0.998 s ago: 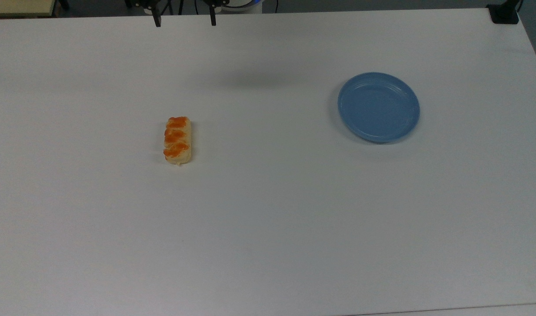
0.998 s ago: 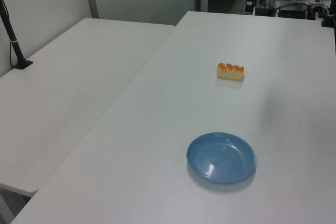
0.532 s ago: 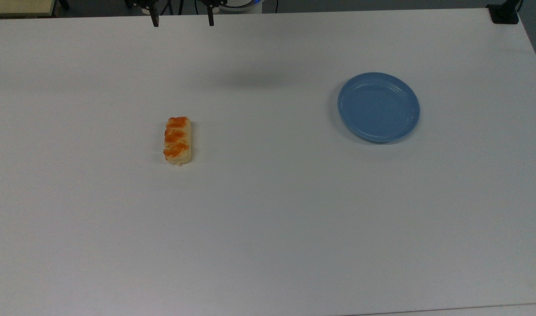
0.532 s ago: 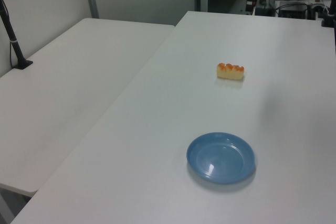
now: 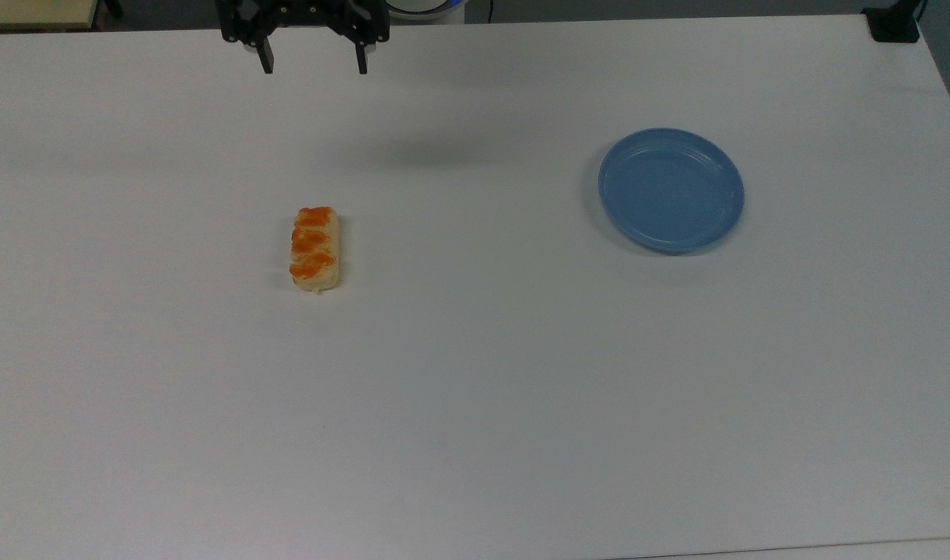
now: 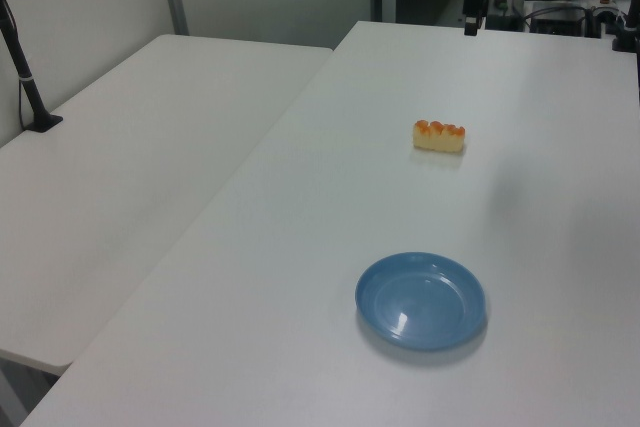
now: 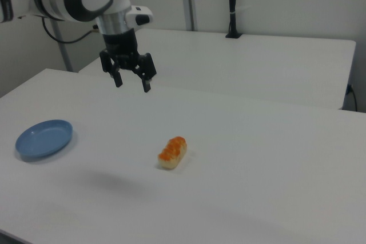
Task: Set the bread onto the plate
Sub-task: 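Move the open gripper over the orange-topped bread roll and lower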
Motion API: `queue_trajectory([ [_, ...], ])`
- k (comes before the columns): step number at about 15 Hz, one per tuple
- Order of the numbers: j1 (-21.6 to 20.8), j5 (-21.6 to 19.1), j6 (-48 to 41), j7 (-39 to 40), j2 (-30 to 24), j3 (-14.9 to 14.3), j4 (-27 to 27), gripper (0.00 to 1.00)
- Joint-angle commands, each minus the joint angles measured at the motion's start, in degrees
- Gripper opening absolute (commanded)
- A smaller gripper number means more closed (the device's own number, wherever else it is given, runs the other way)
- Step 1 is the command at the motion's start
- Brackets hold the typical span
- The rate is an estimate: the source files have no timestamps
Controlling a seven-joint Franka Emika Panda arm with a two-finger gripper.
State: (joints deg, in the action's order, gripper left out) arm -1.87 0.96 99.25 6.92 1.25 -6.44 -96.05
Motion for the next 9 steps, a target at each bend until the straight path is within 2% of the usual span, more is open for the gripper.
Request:
queue_trajectory([
  [1,1.0,0.7,2.8,-0.1,2.1,-0.2,-1.1,1.00],
  [5,2.5,1.5,12.5,1.2,3.3,-0.2,-6.9,1.00],
  [9,2.7,1.8,17.1,1.2,9.0,-0.2,-7.7,1.00],
])
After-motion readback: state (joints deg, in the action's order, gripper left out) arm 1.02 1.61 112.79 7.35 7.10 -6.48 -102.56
